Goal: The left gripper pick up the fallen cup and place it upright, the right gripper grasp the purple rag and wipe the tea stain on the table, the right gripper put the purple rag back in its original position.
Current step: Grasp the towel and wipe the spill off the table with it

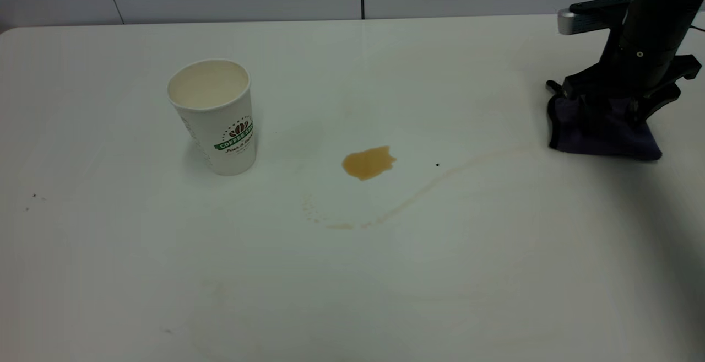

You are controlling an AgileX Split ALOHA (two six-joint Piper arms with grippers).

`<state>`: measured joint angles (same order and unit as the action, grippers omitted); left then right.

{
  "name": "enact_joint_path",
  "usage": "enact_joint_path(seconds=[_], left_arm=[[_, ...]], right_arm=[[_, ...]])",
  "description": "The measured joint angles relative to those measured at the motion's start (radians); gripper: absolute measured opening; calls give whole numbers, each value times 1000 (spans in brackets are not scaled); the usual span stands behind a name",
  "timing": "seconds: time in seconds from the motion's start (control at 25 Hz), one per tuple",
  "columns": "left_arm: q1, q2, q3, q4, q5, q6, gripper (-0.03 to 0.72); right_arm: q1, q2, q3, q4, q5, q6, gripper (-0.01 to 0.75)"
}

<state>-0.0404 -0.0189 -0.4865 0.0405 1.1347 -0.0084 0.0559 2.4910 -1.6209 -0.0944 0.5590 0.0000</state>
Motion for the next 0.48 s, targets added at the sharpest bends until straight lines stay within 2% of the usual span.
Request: enact_joint_path(seconds=[0.12,0.24,0.48], left_arm=[[0,0,0,0,0,0,524],[0,0,0,0,0,0,524],[0,0,0,0,0,0,524]], right_arm=[[-2,6,0,17,3,0,563],[-1,6,-1,54,3,-6,448],[-1,16,-2,120,3,-17,126]])
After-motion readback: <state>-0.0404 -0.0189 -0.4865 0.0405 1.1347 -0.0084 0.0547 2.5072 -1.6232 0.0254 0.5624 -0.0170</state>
